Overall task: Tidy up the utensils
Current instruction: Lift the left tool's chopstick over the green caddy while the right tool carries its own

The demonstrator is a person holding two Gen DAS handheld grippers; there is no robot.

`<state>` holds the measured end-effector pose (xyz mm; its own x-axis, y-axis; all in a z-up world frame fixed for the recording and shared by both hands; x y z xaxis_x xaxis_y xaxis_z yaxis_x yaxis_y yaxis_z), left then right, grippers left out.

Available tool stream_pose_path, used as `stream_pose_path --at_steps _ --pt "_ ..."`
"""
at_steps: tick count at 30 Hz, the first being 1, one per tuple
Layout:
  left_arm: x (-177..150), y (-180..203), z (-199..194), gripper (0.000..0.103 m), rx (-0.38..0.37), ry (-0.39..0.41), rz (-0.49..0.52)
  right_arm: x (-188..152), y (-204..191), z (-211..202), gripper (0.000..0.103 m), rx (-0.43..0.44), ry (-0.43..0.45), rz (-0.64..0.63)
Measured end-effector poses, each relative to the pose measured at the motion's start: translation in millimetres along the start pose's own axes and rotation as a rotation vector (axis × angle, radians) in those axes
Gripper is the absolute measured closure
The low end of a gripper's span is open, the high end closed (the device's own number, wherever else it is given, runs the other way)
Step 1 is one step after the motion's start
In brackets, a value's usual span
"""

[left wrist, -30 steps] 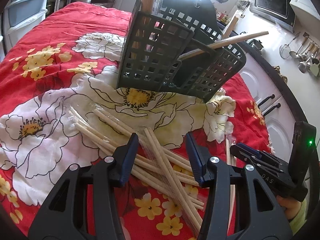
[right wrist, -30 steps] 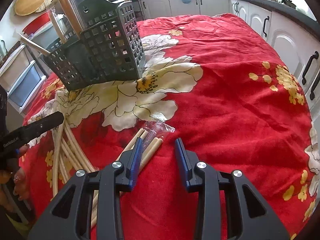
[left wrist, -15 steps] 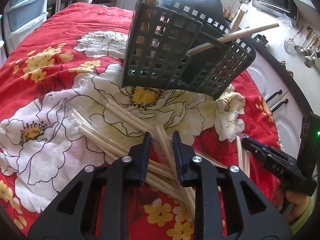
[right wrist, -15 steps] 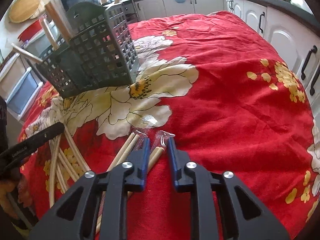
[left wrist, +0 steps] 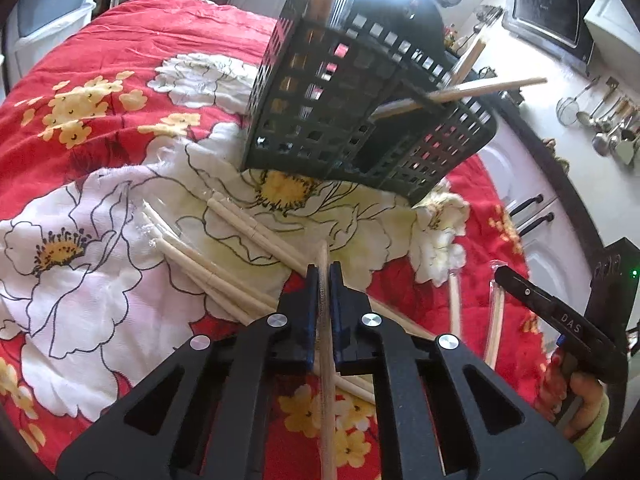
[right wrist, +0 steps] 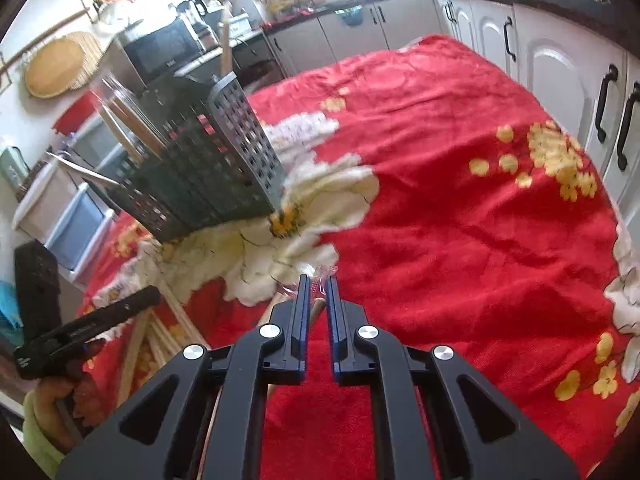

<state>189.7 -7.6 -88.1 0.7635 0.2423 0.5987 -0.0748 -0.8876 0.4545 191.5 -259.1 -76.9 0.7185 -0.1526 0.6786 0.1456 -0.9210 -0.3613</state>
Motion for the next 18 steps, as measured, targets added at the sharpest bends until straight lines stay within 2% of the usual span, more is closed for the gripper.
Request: stream_pose_path --at_steps 7,18 --pt "16.9 11.1 -25.7 0.1 -0.075 0.066 -0.016 16.8 -9.3 -25.3 0.096 0.058 0.059 -0.005" --pt "44.4 33.3 -63.7 0.1 -0.101 0.194 0.033 42.0 -37.7 -69.7 0.097 0.119 0.179 -0.065"
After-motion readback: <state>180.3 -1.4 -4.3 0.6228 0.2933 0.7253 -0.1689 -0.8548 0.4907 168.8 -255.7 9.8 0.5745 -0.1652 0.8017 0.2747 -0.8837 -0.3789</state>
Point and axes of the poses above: each gripper's, at about its wrist camera, not at the fingertips, and z roughly the way its jaws point, y to its right, x to its top, the point moved 3 cm from there along z, roughly the way its jaws point, and after that the axes turned 5 degrees about y, right-handed, at the moved point
